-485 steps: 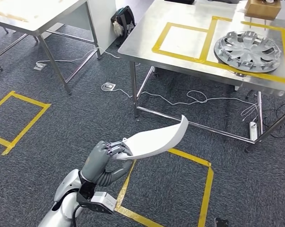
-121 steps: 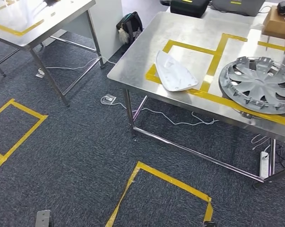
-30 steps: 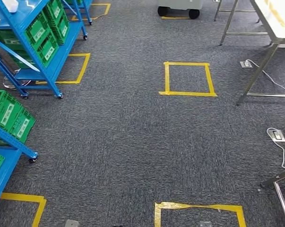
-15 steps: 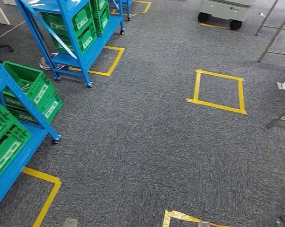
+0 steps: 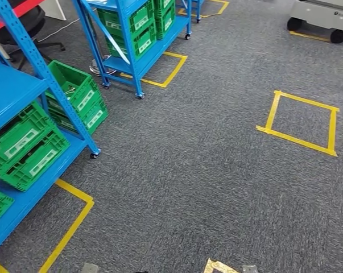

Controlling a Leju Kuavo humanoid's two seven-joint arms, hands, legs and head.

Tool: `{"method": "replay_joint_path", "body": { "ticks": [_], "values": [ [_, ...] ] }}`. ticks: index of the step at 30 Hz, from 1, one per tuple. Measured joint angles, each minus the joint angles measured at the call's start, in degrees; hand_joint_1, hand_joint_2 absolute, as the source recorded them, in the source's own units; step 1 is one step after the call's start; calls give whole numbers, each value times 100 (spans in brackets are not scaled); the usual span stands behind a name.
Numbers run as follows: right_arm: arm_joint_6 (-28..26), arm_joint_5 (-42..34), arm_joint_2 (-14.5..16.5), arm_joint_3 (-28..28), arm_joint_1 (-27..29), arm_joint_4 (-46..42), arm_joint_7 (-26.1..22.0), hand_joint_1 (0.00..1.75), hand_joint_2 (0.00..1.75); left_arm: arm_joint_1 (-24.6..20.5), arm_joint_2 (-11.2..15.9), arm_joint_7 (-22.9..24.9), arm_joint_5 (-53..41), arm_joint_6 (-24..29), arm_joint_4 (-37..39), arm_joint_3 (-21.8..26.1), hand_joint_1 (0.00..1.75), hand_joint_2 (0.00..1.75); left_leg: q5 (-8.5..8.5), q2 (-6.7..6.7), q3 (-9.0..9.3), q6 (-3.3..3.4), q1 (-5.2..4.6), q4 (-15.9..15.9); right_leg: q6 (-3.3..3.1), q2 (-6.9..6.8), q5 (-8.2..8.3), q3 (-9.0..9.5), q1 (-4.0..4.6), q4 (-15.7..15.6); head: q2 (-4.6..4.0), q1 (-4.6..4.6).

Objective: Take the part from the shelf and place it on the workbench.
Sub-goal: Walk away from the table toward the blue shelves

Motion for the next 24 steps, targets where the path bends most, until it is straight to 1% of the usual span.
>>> {"method": "replay_joint_path", "body": {
  "ticks": [1, 2, 3, 4, 5, 6, 7, 8, 9, 10, 11, 12, 13, 14, 15, 16, 17, 18, 19, 20, 21, 22, 23, 24],
  "values": [
    [0, -1, -1, -4, -7, 0, 0, 0, 0, 6, -1, 0, -3, 14, 0, 0, 0, 0, 185, 53, 150, -5, 7, -284, 11, -69, -12, 13, -4, 0, -1, -1],
    [0, -1, -2, -7, -11, 0, 0, 0, 0, 6, -2, 0, -7, 24, -1, 0, 0, 0, 381, 192, 362, -6, 9, -676, 31, -132, -27, 33, 0, 0, -1, -3],
    [0, -1, -4, -9, -11, -1, -1, 0, 0, -4, -6, 0, -10, 31, -1, 0, 0, 0, 514, 339, 561, 1, -7, -1062, 63, -195, -50, 51, 15, 10, -1, -11],
    [0, -2, -7, -11, -10, -1, -2, 0, 0, -19, -10, 0, -13, 36, -1, 0, 0, 0, 586, 458, 699, 25, -21, -1334, 95, -254, -71, 65, 35, 14, 0, -10],
    [0, -2, -11, -13, -9, -2, -4, 0, 0, -30, -14, 0, -14, 39, -1, 0, 0, 0, 595, 524, 764, 56, -37, -1474, 126, -317, -91, 81, 56, 12, 1, -7],
    [1, -3, -14, -15, -11, -3, -5, 0, 0, -35, -15, 0, -14, 40, 0, 0, 0, 0, 573, 484, 767, 96, -54, -1511, 154, -388, -105, 105, 67, 4, 0, -2],
    [1, -3, -16, -17, -18, -3, -7, 0, 0, -31, -13, 0, -14, 44, 0, 1, 0, 0, 577, 411, 763, 142, -47, -1512, 182, -449, -118, 135, 65, -14, 1, 8],
    [2, -3, -18, -18, -31, -4, -7, 0, 0, -18, -10, 0, -14, 50, 1, 1, 0, 0, 582, 338, 766, 177, -40, -1523, 216, -416, -153, 148, 55, 1, 0, 17],
    [3, -2, -18, -19, -44, -4, -7, 0, 0, -9, -9, 1, -14, 59, 1, 2, 0, 0, 590, 270, 771, 216, -29, -1534, 244, -301, -231, 120, 43, 96, 0, 28],
    [4, -2, -18, -19, -51, -4, -6, 0, 0, -10, -11, 2, -18, 73, 0, 3, 0, 0, 601, 202, 776, 251, -15, -1544, 267, -132, -367, 22, 33, 320, 0, 48],
    [4, -2, -18, -19, -50, -4, -4, 0, 0, -16, -15, 3, -22, 89, 0, 3, 0, 0, 605, 130, 772, 276, -8, -1546, 279, 59, -548, -147, 28, 672, 0, 74],
    [3, -2, -18, -20, -40, -4, -2, 0, 0, -26, -19, 5, -26, 106, 0, 3, 0, 0, 608, 50, 767, 298, -9, -1545, 279, 177, -730, -353, 27, 1094, 1, 95],
    [1, -2, -18, -21, -27, -4, 2, 0, 0, -33, -22, 6, -31, 122, 0, 3, 0, 0, 610, -41, 765, 309, -11, -1544, 275, 235, -854, -553, 30, 1471, 1, 113],
    [-1, -2, -18, -22, -15, -4, 6, 0, 0, -31, -24, 8, -32, 135, 0, 3, 0, 0, 610, -133, 768, 314, -14, -1542, 267, 259, -877, -690, 32, 1689, 1, 122],
    [-2, -1, -18, -24, -7, -4, 9, 0, 0, -24, -24, 9, -32, 145, 0, 4, 0, 0, 610, -224, 775, 317, -15, -1541, 254, 272, -780, -727, 32, 1683, 0, 127],
    [-2, 0, -18, -25, -6, -4, 10, 0, 0, -17, -25, 10, -32, 151, -1, 4, 0, 0, 609, -313, 784, 315, -15, -1539, 238, 295, -585, -660, 31, 1458, 0, 128],
    [-3, 1, -18, -26, -9, -4, 11, 0, 0, -14, -27, 11, -32, 154, -1, 4, 0, 0, 607, -396, 793, 310, -13, -1537, 222, 370, -344, -523, 27, 1092, 0, 130],
    [-7, 2, -19, -28, -14, -4, 11, 0, 0, -16, -29, 11, -32, 155, -1, 4, 0, 0, 603, -473, 793, 294, -18, -1527, 204, 524, -146, -368, 13, 700, -1, 132],
    [-12, 2, -19, -33, -22, -4, 13, 0, 0, -21, -32, 11, -33, 156, -1, 4, 0, 0, 601, -547, 779, 269, -21, -1514, 193, 659, -29, -225, -4, 382, -1, 131],
    [-20, 3, -19, -39, -25, -4, 15, 0, 0, -24, -33, 11, -33, 158, -1, 4, 0, 0, 606, -612, 757, 236, -19, -1505, 183, 769, 18, -137, -16, 186, -1, 131],
    [-28, 7, -19, -44, -26, -4, 17, 0, 0, -22, -33, 11, -34, 160, 0, 4, 0, 0, 619, -677, 731, 197, -13, -1504, 171, 810, 5, -95, -19, 108, -1, 128],
    [-37, 10, -18, -48, -23, -4, 19, 0, 0, -15, -33, 11, -34, 161, 1, 4, 0, 0, 637, -742, 709, 161, -1, -1511, 155, 754, 1, -74, -19, 84, -1, 127],
    [-44, 14, -17, -50, -19, -4, 20, 0, 0, -4, -30, 10, -34, 161, 1, 4, 0, 0, 634, -737, 692, 131, 3, -1507, 129, 686, 13, -72, -20, 70, -1, 127],
    [-48, 18, -16, -50, -21, -4, 20, 0, 0, 5, -30, 10, -34, 161, 2, 5, 0, 0, 579, -640, 655, 104, -6, -1444, 98, 613, 24, -62, -23, 51, 0, 111]
  ]
}}
